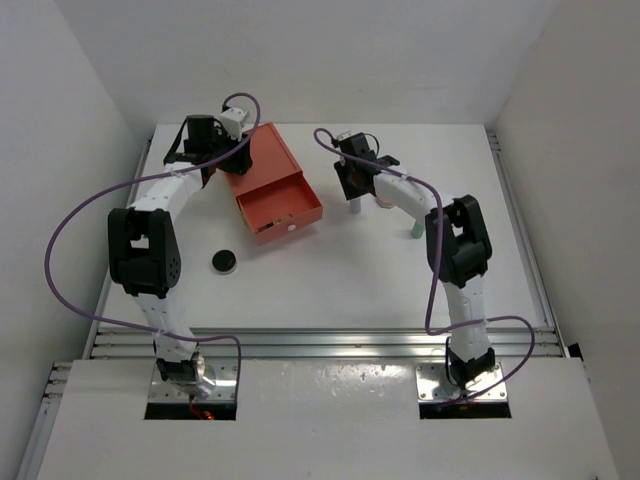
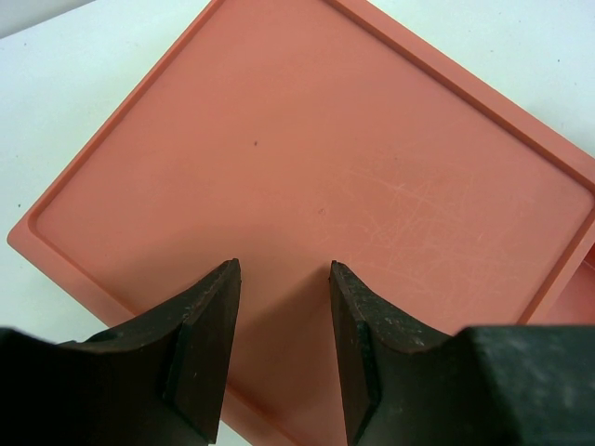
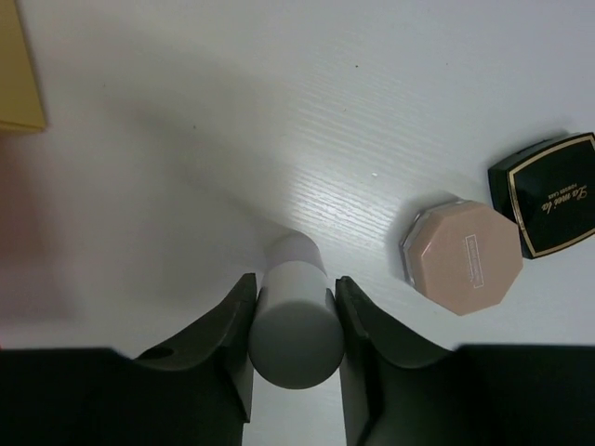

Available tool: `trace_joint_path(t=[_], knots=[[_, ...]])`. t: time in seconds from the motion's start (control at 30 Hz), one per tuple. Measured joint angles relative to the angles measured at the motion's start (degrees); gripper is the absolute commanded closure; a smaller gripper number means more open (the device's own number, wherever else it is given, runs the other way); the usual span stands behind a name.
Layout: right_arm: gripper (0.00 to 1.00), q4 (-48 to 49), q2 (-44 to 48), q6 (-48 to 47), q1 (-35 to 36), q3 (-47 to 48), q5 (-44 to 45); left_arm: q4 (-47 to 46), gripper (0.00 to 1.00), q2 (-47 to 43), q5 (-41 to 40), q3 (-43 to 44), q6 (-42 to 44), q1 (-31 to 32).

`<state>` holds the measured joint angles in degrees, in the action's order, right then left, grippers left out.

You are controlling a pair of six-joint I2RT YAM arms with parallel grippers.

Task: Organize the makeup

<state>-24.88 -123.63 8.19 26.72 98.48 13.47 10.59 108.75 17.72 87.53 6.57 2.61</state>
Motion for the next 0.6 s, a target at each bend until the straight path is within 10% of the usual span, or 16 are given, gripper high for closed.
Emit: trace_joint_path(t=[0.6], knots=[[1.00, 8.2, 16.8, -4.3, 4.4, -3.1, 3.7, 0.0, 0.51, 0.0, 0.0, 0.0, 0.0, 0.0]])
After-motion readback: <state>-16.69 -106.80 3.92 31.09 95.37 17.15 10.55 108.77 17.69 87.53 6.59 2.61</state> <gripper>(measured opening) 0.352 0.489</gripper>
